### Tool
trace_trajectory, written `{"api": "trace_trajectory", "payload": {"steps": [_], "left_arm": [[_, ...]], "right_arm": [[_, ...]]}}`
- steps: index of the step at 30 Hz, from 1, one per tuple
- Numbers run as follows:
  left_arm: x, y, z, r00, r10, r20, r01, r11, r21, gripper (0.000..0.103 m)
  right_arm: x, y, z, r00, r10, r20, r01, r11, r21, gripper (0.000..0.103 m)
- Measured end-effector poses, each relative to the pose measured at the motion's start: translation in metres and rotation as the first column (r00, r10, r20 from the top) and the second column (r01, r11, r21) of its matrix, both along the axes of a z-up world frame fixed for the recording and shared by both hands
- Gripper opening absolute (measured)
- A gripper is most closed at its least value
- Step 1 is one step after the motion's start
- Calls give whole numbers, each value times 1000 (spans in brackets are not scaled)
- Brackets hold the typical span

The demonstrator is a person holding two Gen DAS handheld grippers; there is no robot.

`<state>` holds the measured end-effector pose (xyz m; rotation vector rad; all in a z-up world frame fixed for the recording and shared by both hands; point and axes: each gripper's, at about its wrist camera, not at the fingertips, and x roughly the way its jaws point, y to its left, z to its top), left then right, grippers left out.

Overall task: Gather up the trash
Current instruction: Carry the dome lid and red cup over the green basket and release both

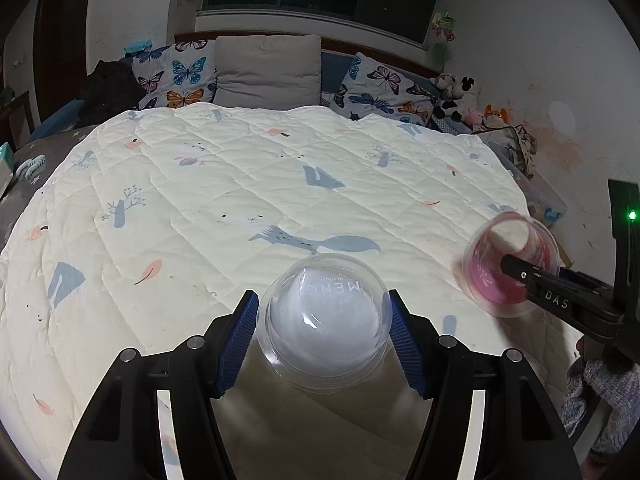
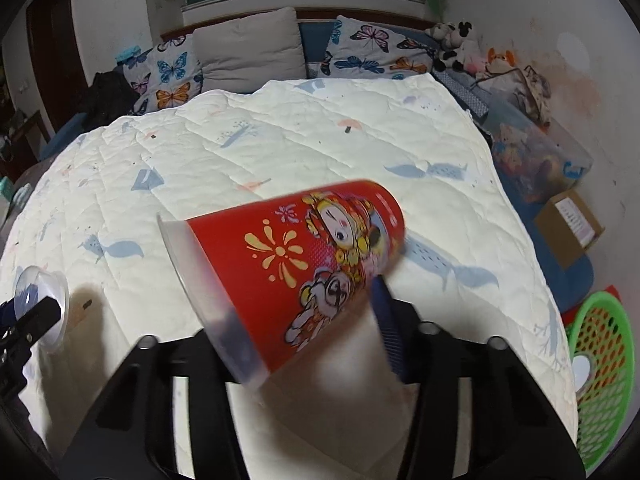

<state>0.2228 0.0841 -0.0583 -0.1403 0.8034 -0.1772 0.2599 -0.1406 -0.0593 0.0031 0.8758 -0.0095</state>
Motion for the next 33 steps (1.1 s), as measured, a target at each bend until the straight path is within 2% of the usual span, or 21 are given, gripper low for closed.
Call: {"api": "trace_trajectory", "payload": {"steps": [5,6,15,21,33], "left_arm": [[-10,-11,10,1000,-18,22,18,1000,-9,62],[-12,-13,12,999,-21,27,21,1000,-13,62],[-30,-39,25,998,-50,47,52,998,-29,62],[-47,-63,35,994,-88,64,91,995,-35,62],[-78,-146,57,964,-241,108,246,968,-36,62]], "right_arm": [[-14,-23,3,1000,28,14,-29,994,104,13],[-16,-27,3,999,30,16,-32,993,116,10],[-51,-46,19,996,74,52,-82,980,180,8],[-81,-69,32,995,61,79,-77,973,216,8],[-148,-163,43,992,-85,93,65,978,196,9]]}}
